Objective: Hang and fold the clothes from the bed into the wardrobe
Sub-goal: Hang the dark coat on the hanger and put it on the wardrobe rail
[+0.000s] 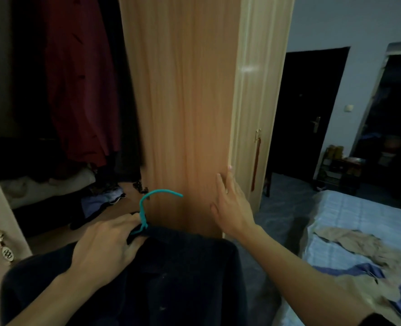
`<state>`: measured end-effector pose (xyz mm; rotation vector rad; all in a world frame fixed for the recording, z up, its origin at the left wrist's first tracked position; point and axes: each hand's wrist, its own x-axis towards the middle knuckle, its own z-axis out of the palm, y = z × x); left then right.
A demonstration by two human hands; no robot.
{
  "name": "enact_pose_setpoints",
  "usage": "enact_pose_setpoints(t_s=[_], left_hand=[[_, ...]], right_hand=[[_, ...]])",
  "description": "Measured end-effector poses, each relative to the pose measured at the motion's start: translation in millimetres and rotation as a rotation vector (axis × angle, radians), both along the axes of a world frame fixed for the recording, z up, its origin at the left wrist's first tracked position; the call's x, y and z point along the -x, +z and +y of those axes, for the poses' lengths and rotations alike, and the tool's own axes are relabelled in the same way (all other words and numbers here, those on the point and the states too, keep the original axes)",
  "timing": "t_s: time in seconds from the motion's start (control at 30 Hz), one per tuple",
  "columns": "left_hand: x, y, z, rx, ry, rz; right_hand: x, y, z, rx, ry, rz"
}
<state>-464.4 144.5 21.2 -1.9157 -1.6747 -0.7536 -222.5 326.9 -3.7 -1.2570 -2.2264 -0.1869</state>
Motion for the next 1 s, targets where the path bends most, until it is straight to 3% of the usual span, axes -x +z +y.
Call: enact_pose_setpoints(t_s=[0.17, 0.27, 0.33, 0.4, 0.5, 0.67, 1.0], left_hand=[[-13, 0, 21, 0.061, 0.034, -0.023], [-17, 3, 32, 0.064, 0.051, -0.045], [-19, 6, 37, 0.054, 0.068, -0.054], [-20, 9, 41, 0.060, 0.087, -0.067], [-20, 12, 44, 0.060, 0.116, -0.099], [-26, 13, 41, 0.081, 0.133, -0.157], [-24, 21, 26, 0.150, 0.251, -0.214]], right_hand=[[4, 3, -13, -0.135, 0.163, 0.157], [11, 17, -21, -0.033, 0.365, 0.327], [17, 26, -22, 0.126, 0.539, 0.274], [25, 33, -25, 0.301, 0.674, 0.069], [37, 35, -29, 0.298, 0.679, -0.126], [53, 41, -26, 0.076, 0.705, -0.107], [71, 42, -22, 0.114, 0.882, 0.028]])
